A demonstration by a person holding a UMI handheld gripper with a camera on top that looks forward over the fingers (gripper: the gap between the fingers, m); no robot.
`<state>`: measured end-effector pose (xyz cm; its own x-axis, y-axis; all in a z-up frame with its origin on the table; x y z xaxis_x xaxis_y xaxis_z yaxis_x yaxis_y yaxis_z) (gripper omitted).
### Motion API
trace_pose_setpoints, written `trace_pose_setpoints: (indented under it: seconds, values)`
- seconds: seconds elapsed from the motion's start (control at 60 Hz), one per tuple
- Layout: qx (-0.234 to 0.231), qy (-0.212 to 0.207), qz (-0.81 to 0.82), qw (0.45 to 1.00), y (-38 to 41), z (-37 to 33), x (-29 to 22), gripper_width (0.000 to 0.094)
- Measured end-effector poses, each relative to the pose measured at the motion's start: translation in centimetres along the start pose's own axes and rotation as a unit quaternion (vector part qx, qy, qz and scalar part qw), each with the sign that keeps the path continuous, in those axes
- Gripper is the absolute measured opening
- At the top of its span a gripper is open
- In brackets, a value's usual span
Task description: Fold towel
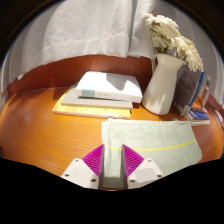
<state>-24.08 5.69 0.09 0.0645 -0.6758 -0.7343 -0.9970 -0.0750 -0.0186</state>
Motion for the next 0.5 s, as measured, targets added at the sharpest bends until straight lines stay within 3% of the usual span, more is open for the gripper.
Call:
trace_pose_setpoints:
  seconds: [0.05, 0.1, 0.25, 0.5]
  values:
    - [0.021, 0.001, -0.012, 1.000, -1.1, 0.1, 0.0, 0.0065]
    - [0.018, 0.004, -0.032, 0.999, -1.0, 0.1, 0.1, 0.0036]
    - [0.013, 0.023, -0.041, 0.999, -2.2, -1.0, -0.7, 0.0031]
    - [0.049, -0.023, -0.046, 0.997, -14.8, -7.1, -6.0, 0.0032]
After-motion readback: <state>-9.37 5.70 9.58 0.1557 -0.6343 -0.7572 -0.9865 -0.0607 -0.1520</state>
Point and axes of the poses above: the point between the fingertips, and its own axes, seen from behind it with the camera up: y to the left, x down, z forward, the way the camera looks, the point moved 2 cm from there along -z, backward, against the way the camera looks, and after that the axes turned 3 degrees about -x, right-handed, at the moved point
